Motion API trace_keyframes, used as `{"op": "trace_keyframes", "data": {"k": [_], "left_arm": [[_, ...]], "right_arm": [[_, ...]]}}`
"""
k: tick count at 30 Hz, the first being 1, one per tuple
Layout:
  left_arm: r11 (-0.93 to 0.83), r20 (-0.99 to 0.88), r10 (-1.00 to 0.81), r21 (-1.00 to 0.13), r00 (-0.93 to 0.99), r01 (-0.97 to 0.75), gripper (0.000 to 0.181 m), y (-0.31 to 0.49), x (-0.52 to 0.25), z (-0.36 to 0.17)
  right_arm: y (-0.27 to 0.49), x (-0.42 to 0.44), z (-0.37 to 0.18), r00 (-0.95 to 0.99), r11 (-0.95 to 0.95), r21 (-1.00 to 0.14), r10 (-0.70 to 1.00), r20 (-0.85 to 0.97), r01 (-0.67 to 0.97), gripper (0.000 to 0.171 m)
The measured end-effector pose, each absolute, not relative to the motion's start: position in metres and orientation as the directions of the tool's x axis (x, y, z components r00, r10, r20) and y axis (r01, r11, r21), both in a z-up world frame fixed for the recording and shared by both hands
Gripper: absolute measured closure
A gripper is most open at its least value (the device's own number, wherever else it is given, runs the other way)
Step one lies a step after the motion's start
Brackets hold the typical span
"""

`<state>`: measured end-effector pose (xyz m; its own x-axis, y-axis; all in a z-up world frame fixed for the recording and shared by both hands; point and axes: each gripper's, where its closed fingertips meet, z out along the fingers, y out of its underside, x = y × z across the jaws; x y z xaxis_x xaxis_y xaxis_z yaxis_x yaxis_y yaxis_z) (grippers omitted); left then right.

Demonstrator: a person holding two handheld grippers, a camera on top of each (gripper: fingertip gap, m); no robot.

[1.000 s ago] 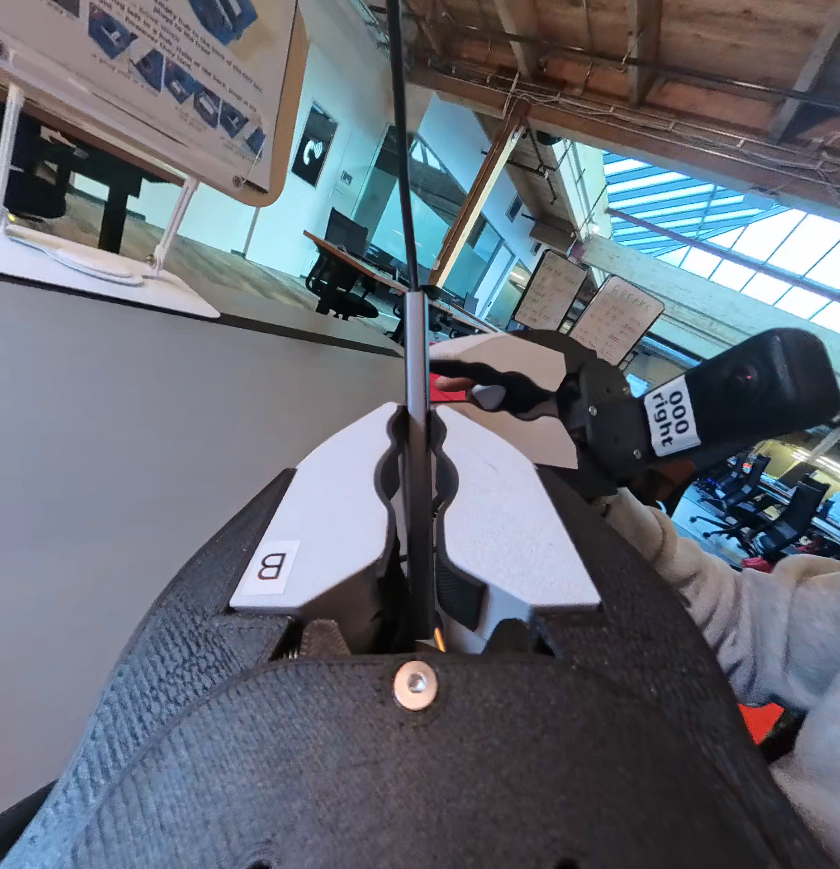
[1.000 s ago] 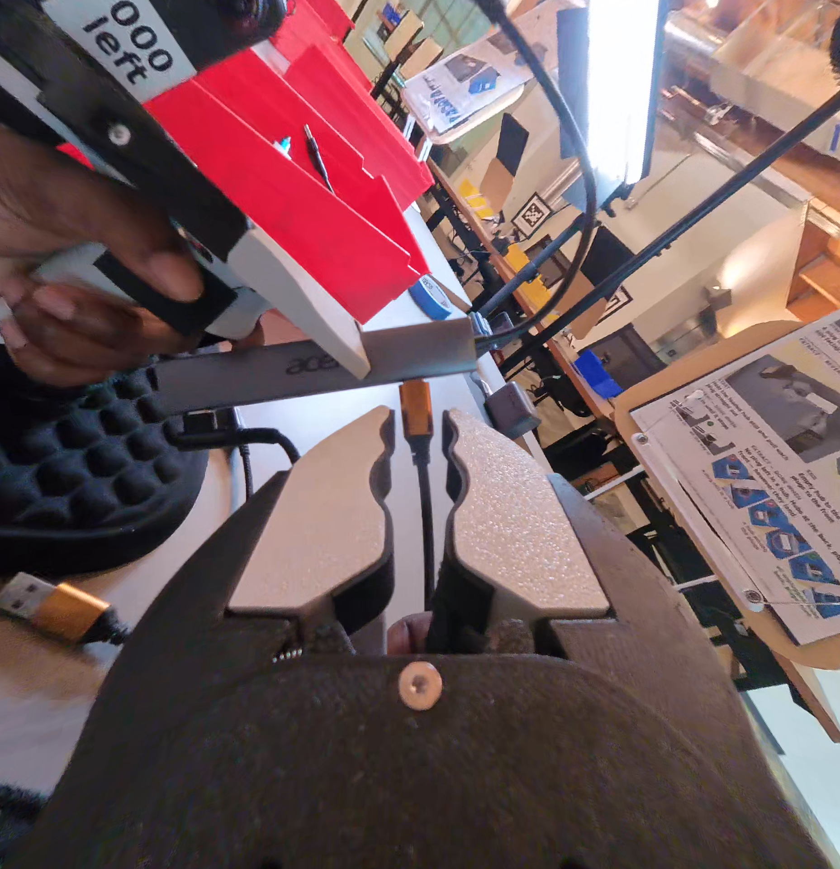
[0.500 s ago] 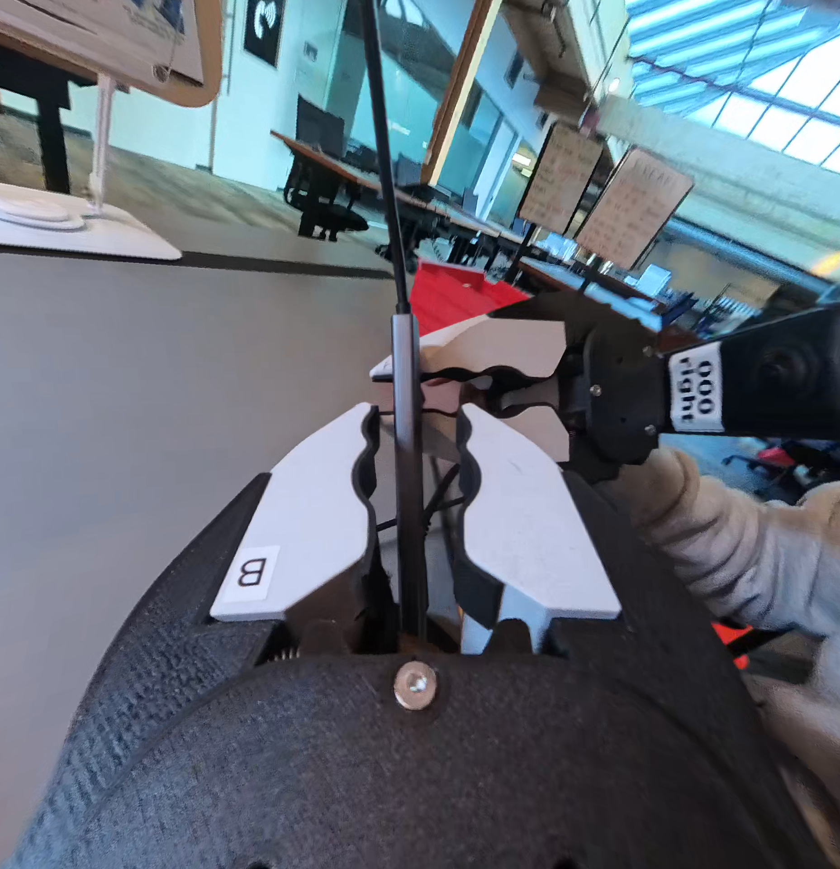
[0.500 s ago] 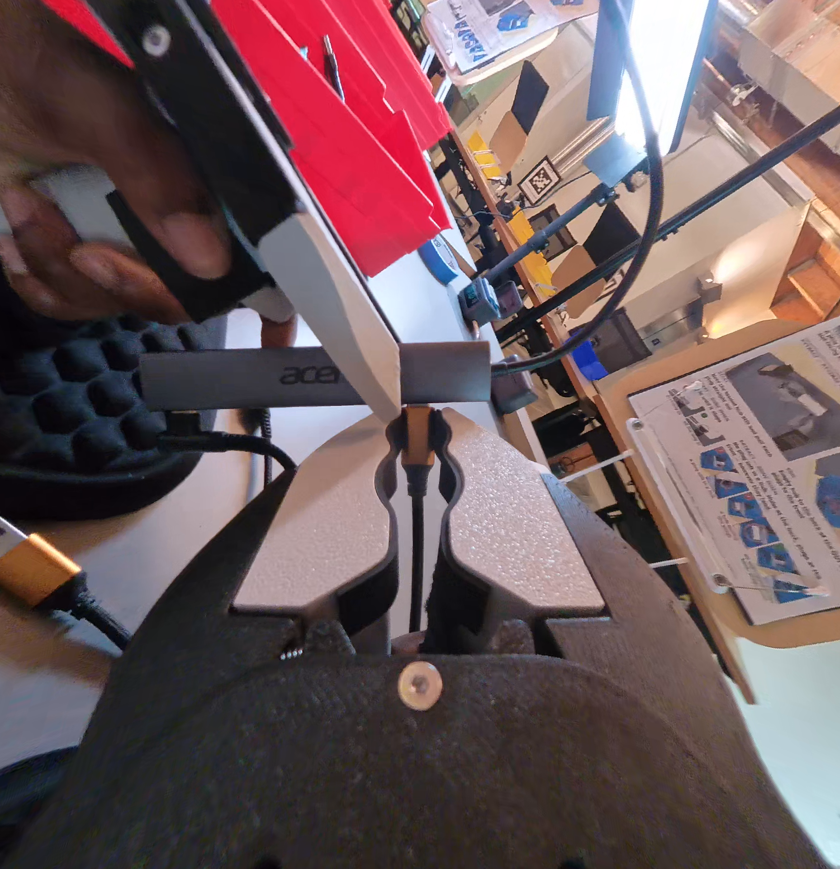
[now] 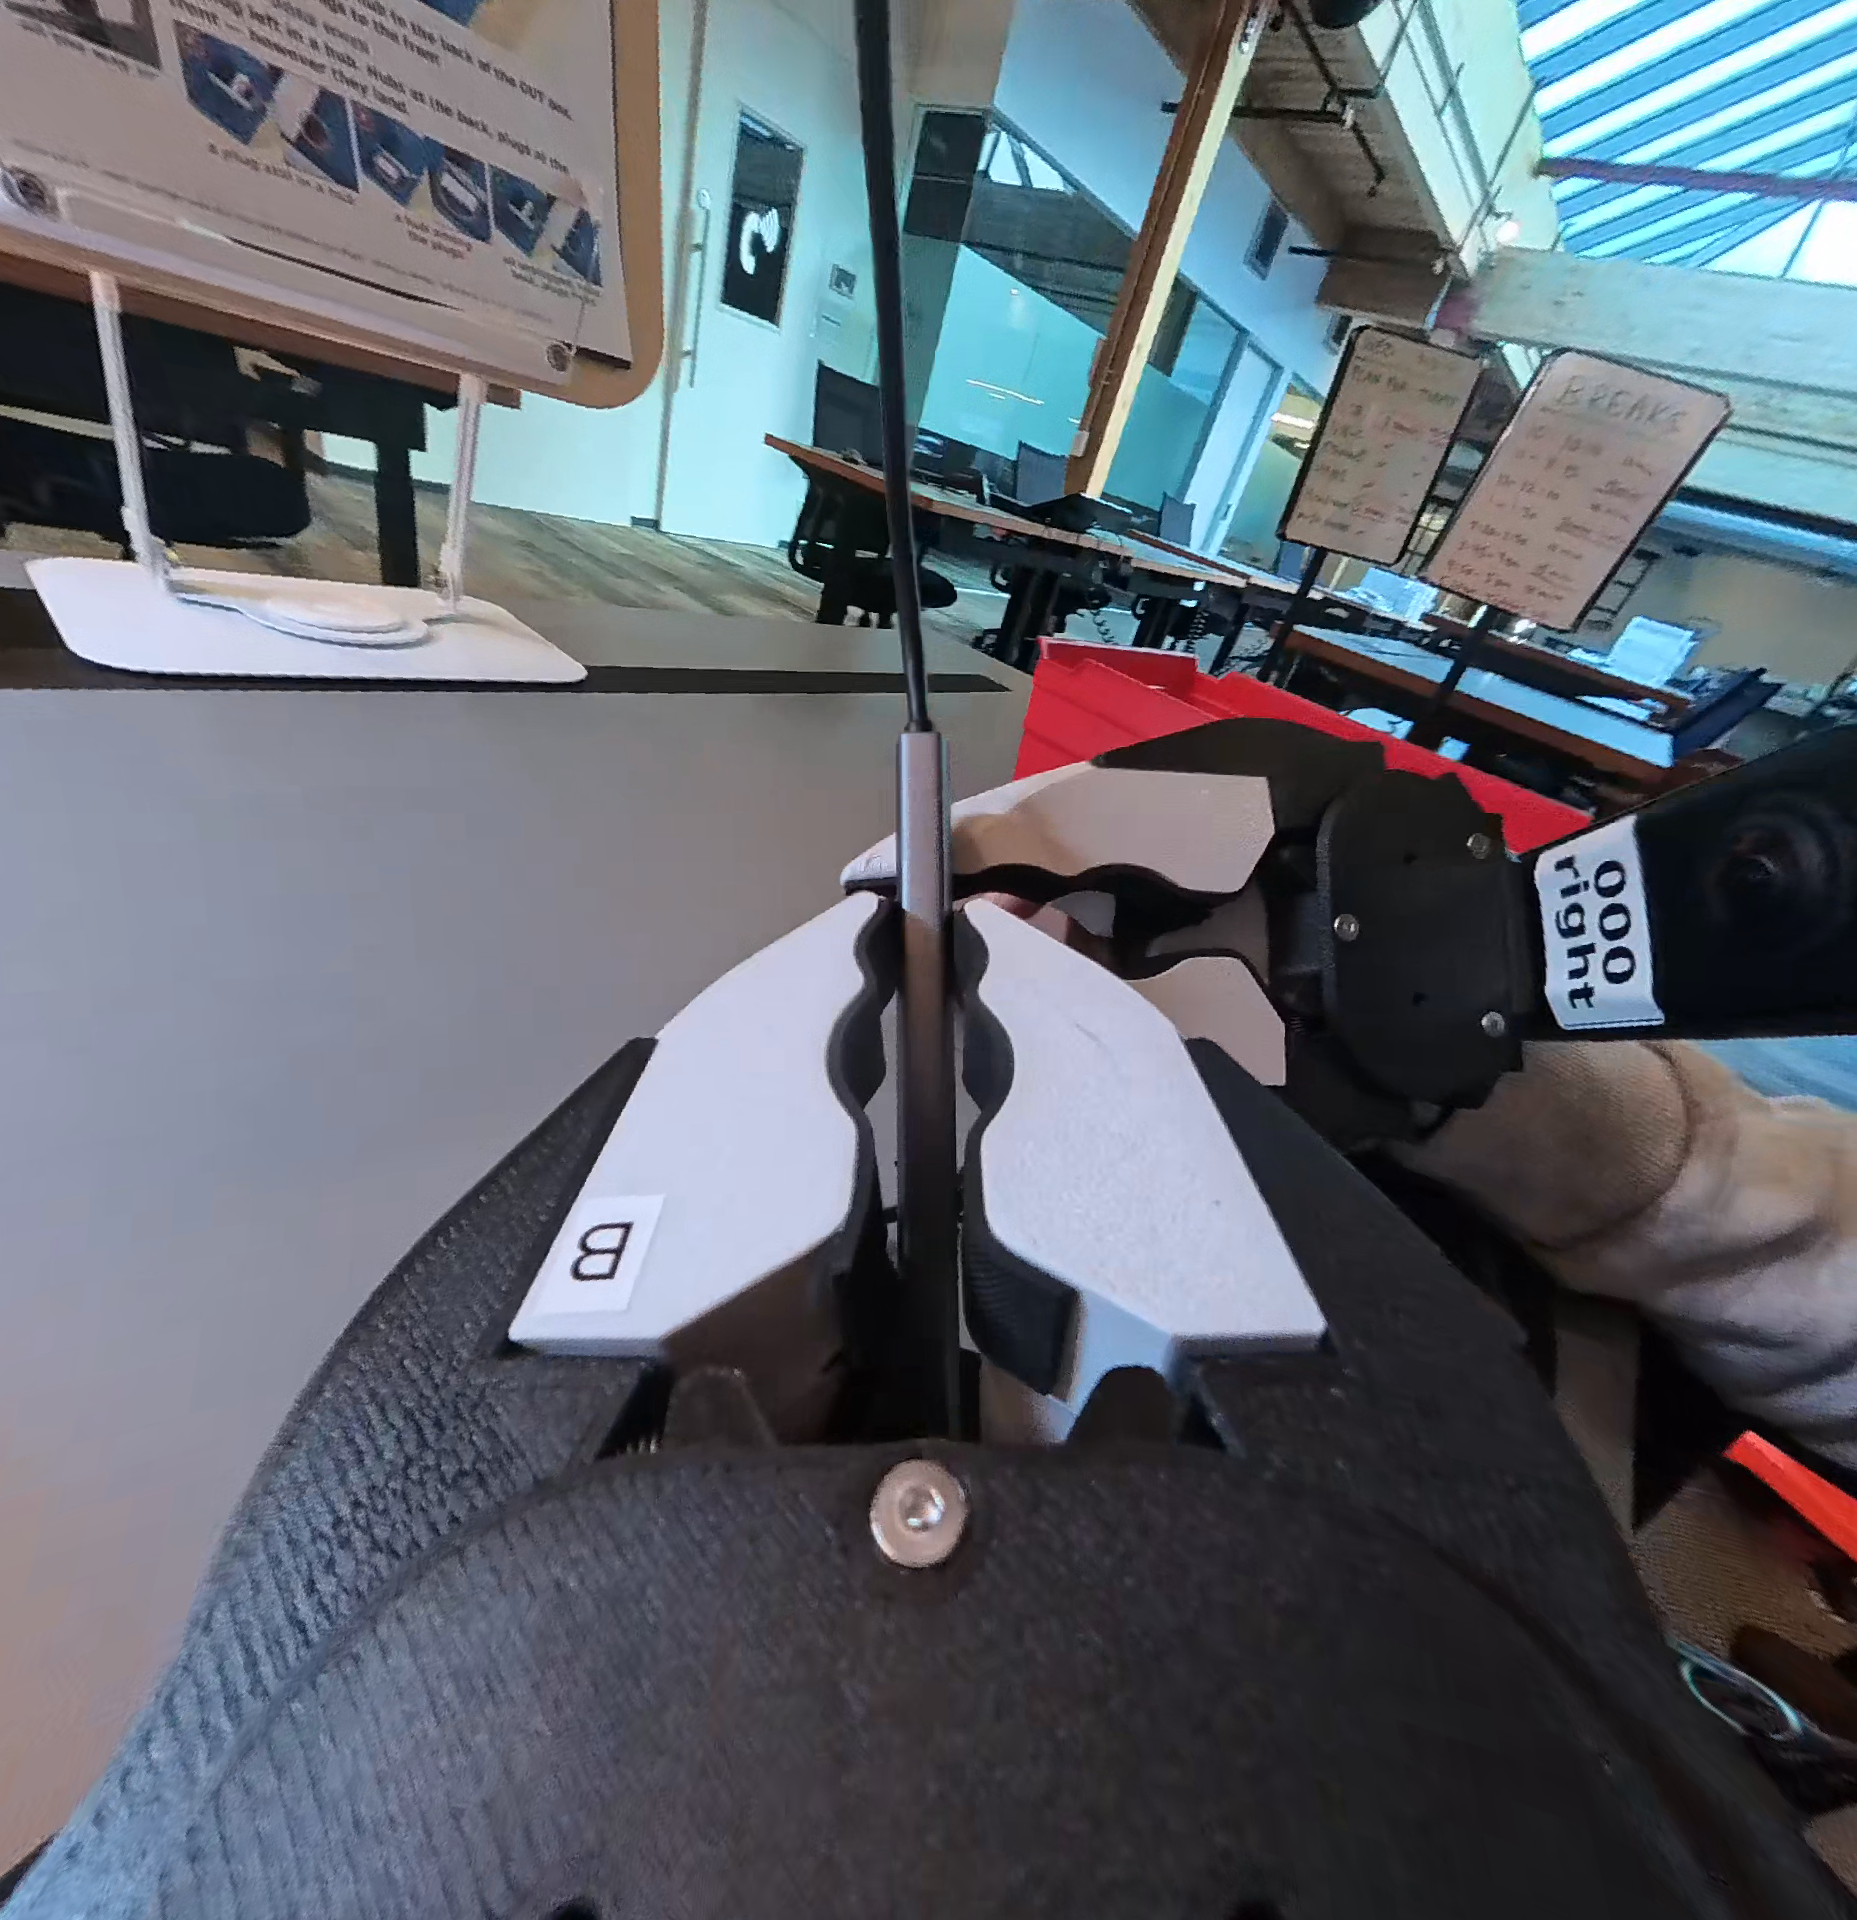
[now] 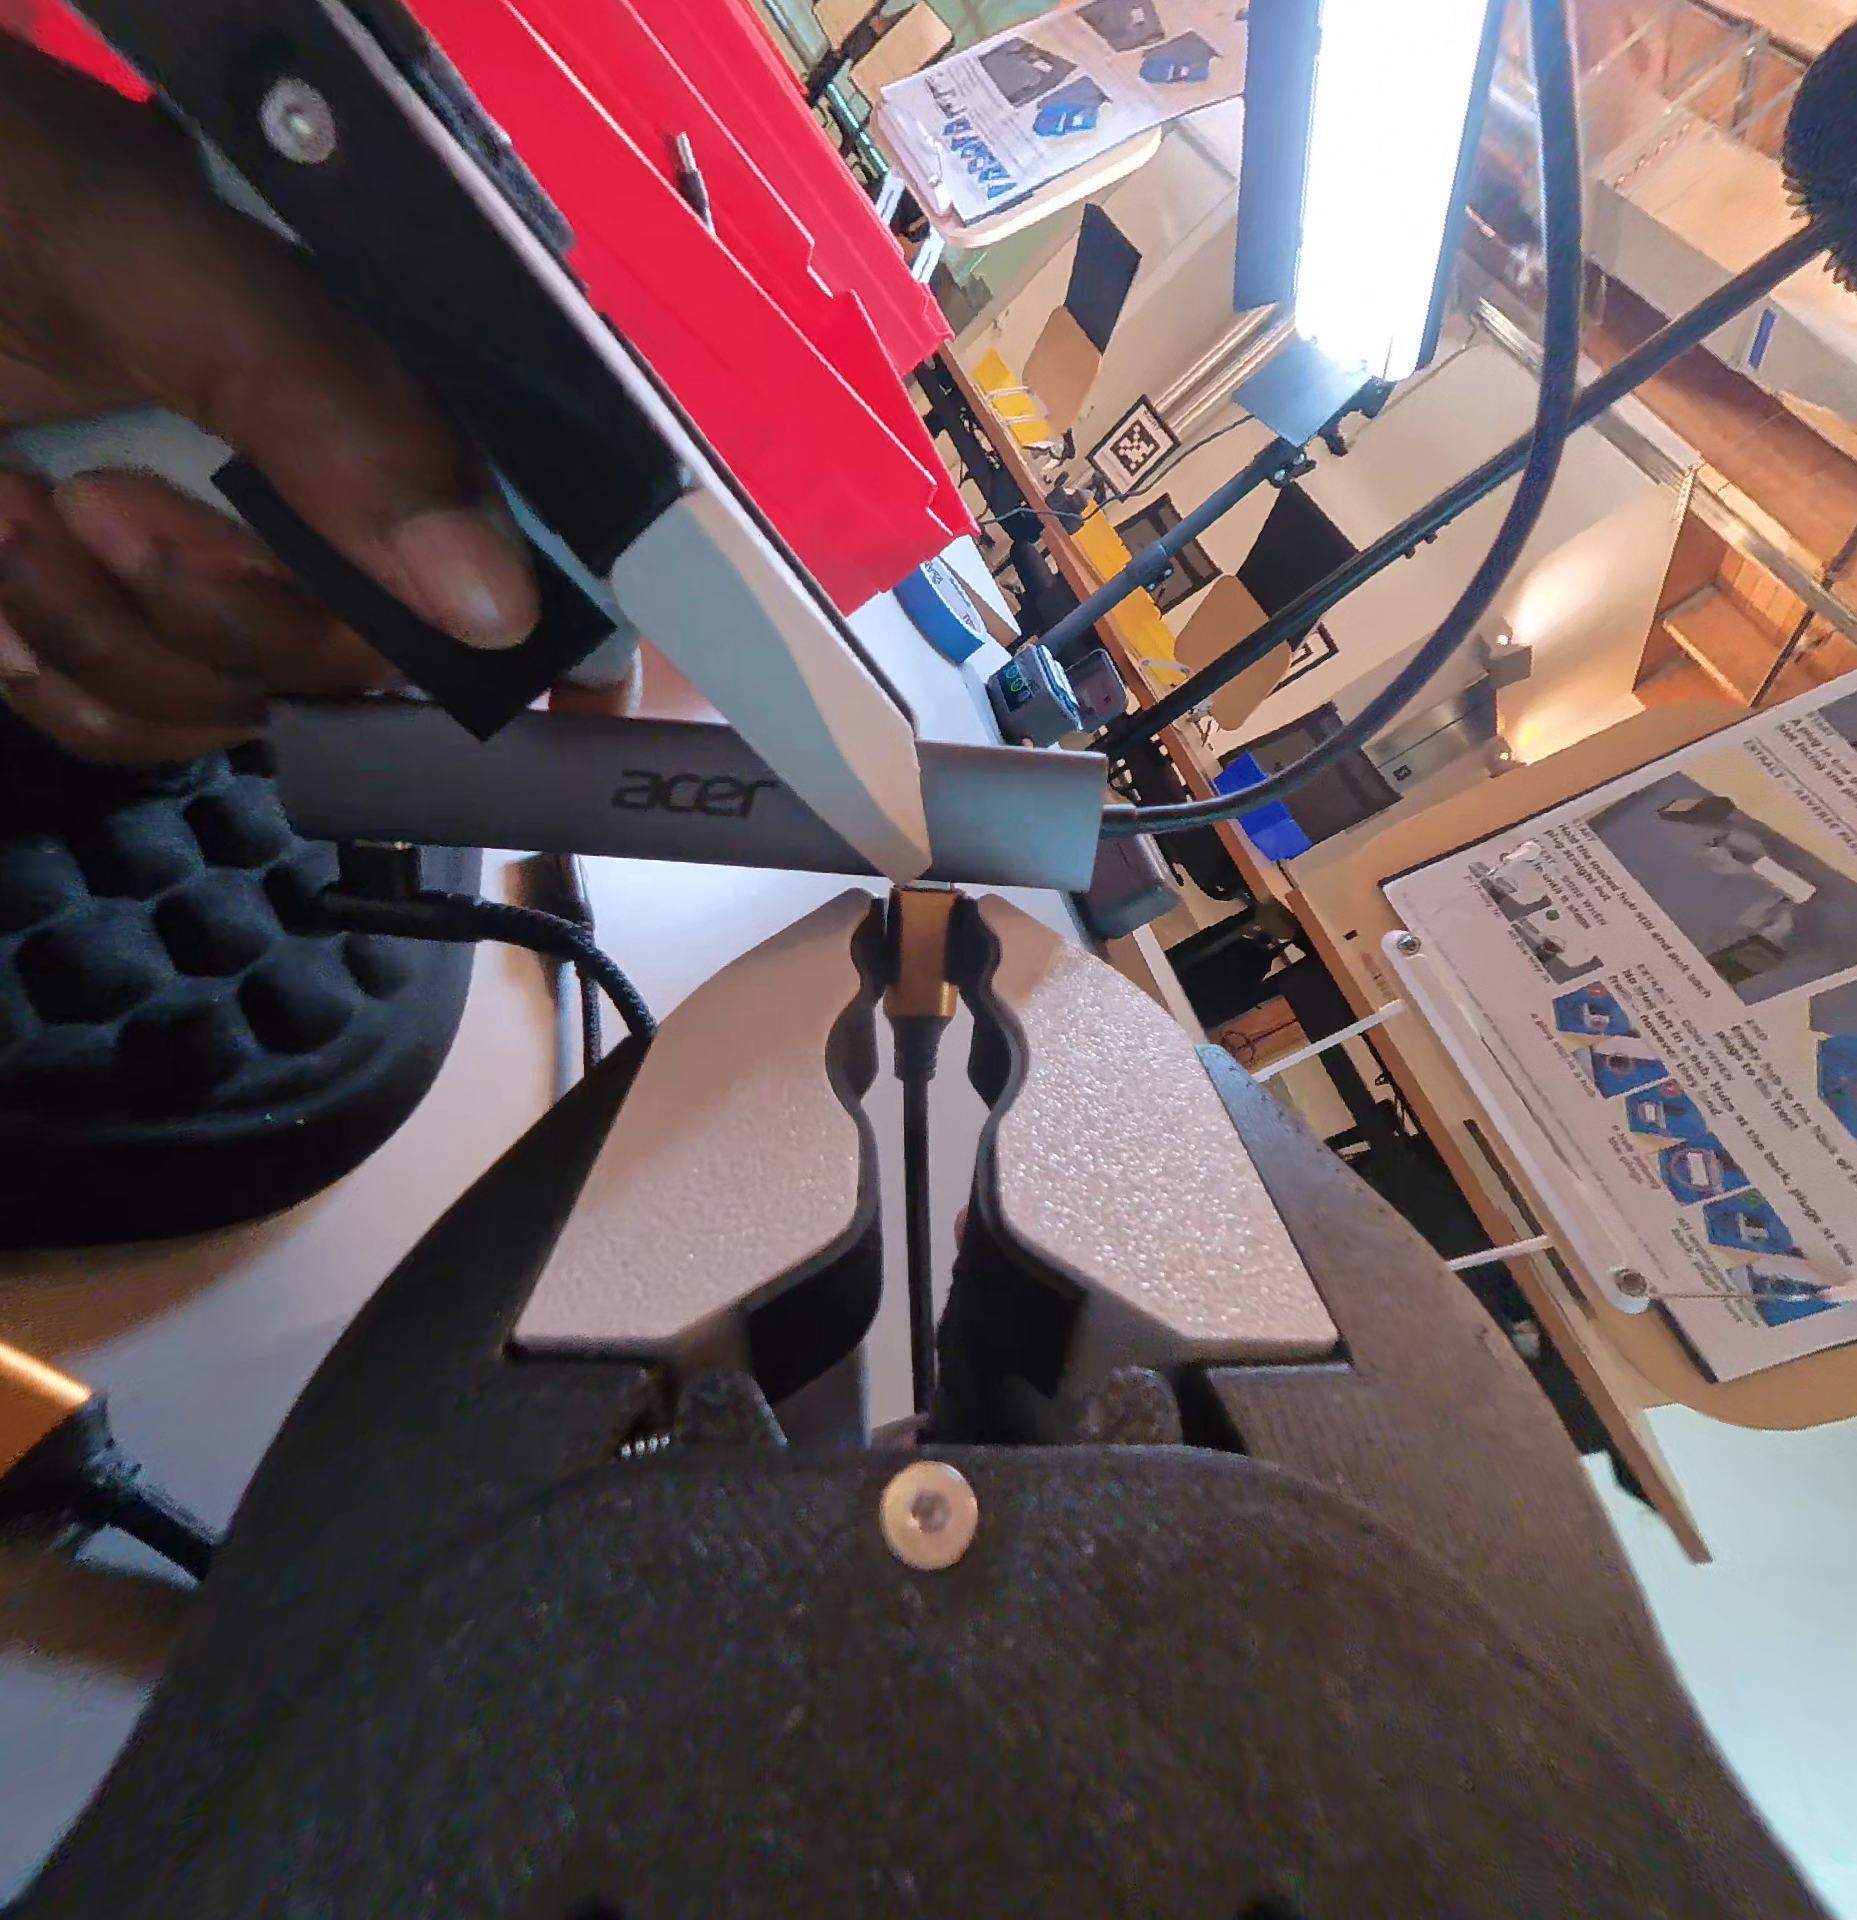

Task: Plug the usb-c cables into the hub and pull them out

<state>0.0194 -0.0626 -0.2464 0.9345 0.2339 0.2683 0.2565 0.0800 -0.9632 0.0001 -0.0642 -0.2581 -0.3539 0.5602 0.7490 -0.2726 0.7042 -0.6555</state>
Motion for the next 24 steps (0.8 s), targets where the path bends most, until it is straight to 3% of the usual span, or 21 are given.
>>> {"op": "trace_keyframes", "data": {"k": [4,8,12,13,14,16,19,24], "left_arm": [[0.079,0.253,0.27,-0.967,0.929,0.24,0.173,-0.064,0.017,-0.248],[0.098,0.264,0.291,-0.964,0.92,0.246,0.173,-0.067,0.014,-0.247],[0.099,0.256,0.301,-0.967,0.919,0.236,0.173,-0.067,0.013,-0.247],[0.104,0.26,0.292,-0.965,0.921,0.24,0.172,-0.067,0.014,-0.246],[0.222,0.269,0.295,-0.953,0.917,0.208,0.172,-0.077,0.01,-0.23],[0.381,0.397,0.315,-0.885,0.862,0.268,0.172,-0.113,-0.014,-0.221],[0.36,0.436,0.25,-0.871,0.865,0.335,0.172,-0.114,-0.019,-0.224],[0.23,0.316,0.239,-0.937,0.918,0.263,0.171,-0.094,-0.003,-0.231]], "right_arm": [[-0.066,-0.002,-0.262,-0.376,0.628,-0.746,0.65,0.66,-0.222,0.158],[-0.067,-0.006,-0.261,-0.372,0.618,-0.756,0.664,0.648,-0.214,0.158],[-0.069,-0.006,-0.264,-0.469,0.461,-0.88,0.755,0.458,-0.118,0.156],[-0.067,-0.006,-0.265,-0.451,0.509,-0.85,0.731,0.512,-0.139,0.157],[-0.049,-0.013,-0.281,-0.384,0.656,-0.751,0.676,0.629,-0.076,0.158],[-0.014,-0.018,-0.29,-0.228,0.892,-0.443,0.414,0.881,-0.091,0.158],[-0.034,-0.008,-0.246,-0.272,0.643,-0.728,0.676,0.685,-0.238,0.158],[-0.006,0.0,-0.198,-0.286,0.334,-0.897,0.864,0.414,-0.289,0.159]]}}
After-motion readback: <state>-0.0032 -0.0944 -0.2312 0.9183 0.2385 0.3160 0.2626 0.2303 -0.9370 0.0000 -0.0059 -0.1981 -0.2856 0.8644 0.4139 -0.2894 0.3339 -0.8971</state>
